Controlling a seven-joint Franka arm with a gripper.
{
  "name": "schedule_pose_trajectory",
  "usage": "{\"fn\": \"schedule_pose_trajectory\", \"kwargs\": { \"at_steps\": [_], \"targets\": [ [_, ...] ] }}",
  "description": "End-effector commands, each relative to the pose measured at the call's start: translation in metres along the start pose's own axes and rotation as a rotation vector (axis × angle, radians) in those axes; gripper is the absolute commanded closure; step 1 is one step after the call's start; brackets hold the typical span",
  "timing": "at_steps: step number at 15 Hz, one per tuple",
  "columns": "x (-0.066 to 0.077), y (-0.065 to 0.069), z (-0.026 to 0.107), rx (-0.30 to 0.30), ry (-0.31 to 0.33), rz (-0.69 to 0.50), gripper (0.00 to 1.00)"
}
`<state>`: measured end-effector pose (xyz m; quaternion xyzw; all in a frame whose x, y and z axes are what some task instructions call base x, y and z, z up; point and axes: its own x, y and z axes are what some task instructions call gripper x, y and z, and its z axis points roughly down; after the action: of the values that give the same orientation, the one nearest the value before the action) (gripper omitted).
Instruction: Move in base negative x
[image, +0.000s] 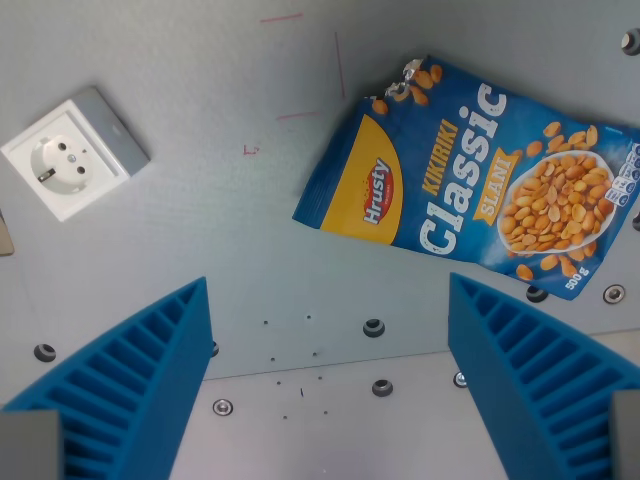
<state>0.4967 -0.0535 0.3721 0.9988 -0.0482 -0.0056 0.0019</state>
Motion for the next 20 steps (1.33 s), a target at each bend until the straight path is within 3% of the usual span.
{"fn": "schedule_pose_trajectory", "kwargs": {
  "at_steps": [1,20],
  "targets": [
    [-0.005,0.001,-0.002,0.000,0.004,0.000,0.00],
    [-0.100,0.021,0.010,0.000,0.004,0.000,0.00]
  ]
}}
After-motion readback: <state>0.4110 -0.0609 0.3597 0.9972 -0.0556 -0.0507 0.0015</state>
